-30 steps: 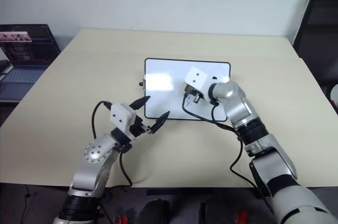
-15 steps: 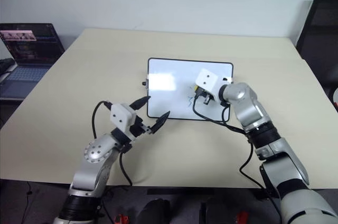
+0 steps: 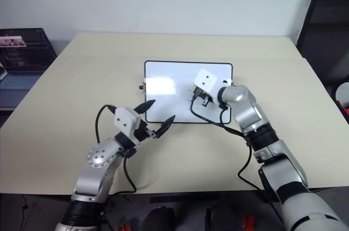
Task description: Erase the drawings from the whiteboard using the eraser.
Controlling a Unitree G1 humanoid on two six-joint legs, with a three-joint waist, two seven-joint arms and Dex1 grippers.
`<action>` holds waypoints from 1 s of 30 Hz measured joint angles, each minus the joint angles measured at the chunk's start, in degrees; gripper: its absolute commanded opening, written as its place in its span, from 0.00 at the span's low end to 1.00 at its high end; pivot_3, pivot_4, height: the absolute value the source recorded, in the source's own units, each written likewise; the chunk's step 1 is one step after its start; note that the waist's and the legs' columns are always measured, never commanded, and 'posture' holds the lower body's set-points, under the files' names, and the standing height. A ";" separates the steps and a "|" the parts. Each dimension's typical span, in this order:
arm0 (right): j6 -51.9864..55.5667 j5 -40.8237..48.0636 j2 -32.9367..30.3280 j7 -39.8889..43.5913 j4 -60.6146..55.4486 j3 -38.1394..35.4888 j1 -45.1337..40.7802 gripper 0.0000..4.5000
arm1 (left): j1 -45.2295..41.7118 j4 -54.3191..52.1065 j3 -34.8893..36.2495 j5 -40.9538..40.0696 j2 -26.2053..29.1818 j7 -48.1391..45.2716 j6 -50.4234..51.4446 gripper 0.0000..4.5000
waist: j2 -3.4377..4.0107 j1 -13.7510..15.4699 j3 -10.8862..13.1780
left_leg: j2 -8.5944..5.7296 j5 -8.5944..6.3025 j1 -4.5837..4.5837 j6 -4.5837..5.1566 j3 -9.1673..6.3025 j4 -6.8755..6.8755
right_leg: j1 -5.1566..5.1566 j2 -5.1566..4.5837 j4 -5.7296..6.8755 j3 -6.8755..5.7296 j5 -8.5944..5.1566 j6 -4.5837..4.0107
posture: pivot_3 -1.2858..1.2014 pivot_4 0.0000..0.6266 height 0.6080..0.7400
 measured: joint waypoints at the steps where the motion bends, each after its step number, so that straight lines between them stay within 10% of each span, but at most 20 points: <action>1: -0.09 -0.02 0.76 -0.15 0.74 0.00 -0.61 0.24 | 0.03 -0.04 0.00 0.00 0.00 0.09 0.00 1.00 | 0.00 -0.20 0.00 | 0.02 0.00 0.02 0.00 0.02 0.00 | 0.00 0.03 0.00 0.01 0.00 0.01 | 0.52 0.24 1.00; 30: -4.36 -1.09 3.66 -1.04 8.39 0.36 -5.28 0.24 | 0.53 -2.22 -0.04 0.00 -0.03 0.75 1.30 1.00 | 0.02 -0.20 0.01 | 0.00 0.01 -0.03 0.01 -0.02 -0.03 | -0.04 0.01 0.00 0.08 0.01 0.00 | 0.52 0.24 1.00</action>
